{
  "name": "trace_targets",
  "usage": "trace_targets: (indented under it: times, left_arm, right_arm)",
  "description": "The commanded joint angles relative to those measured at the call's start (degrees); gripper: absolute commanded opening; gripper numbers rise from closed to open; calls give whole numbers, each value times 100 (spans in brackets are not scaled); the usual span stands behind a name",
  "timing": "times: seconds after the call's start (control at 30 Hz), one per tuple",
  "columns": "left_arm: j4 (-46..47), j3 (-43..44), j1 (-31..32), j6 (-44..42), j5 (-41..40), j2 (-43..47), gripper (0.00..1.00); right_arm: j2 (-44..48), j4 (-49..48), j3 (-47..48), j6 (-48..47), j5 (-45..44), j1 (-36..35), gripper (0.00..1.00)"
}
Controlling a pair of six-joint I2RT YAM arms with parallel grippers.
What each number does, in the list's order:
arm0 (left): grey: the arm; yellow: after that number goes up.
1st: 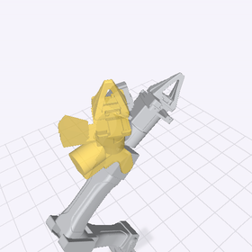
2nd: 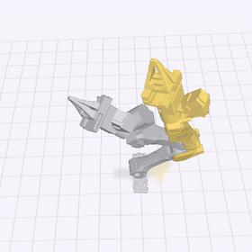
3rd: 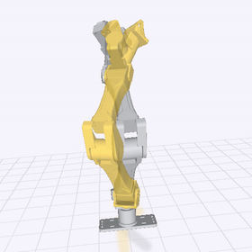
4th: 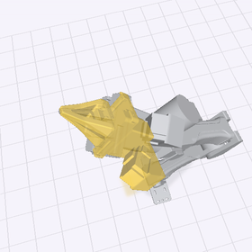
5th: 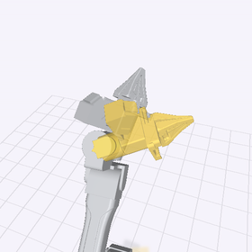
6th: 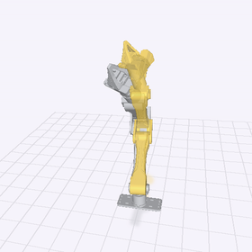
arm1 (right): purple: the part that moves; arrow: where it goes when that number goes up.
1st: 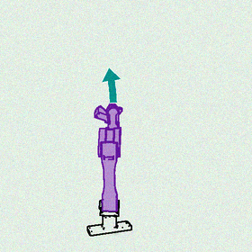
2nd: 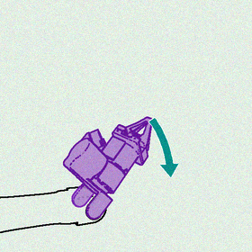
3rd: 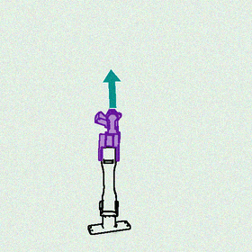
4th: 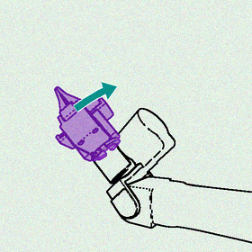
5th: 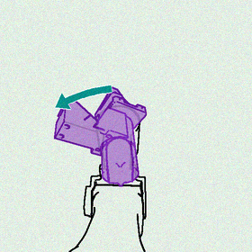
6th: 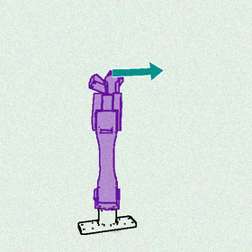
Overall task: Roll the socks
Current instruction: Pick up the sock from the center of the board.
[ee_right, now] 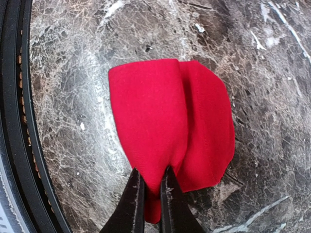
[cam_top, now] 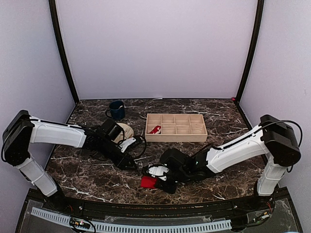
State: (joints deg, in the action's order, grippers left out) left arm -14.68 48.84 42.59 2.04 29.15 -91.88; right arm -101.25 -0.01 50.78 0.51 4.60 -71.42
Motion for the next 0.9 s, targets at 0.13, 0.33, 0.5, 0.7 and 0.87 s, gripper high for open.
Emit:
trace_targets:
  times: [0.13, 0.33, 0.5, 0.7, 0.87]
  left_arm:
    - [431, -577, 13, 483, -1179, 1247, 33]
    - [907, -1095, 504, 563, -2096, 1958, 30]
    - [1264, -1374, 1061, 660, -2803, 2055, 25]
    - [1766, -1690, 1536, 522, -3157, 2252, 27]
    - [1858, -1764, 1865, 204, -3137, 2291, 31]
  right_arm:
    - [-415, 999, 564, 186, 693, 225, 0]
    - [-584, 1500, 985, 338, 1407, 511, 0]
    - [-800, 1818, 1250, 497, 2192, 772, 0]
    - [-991, 1798, 1233, 776, 2970, 1086, 0]
    - [-1058, 1580, 1194, 1118, 3562, 1326, 0]
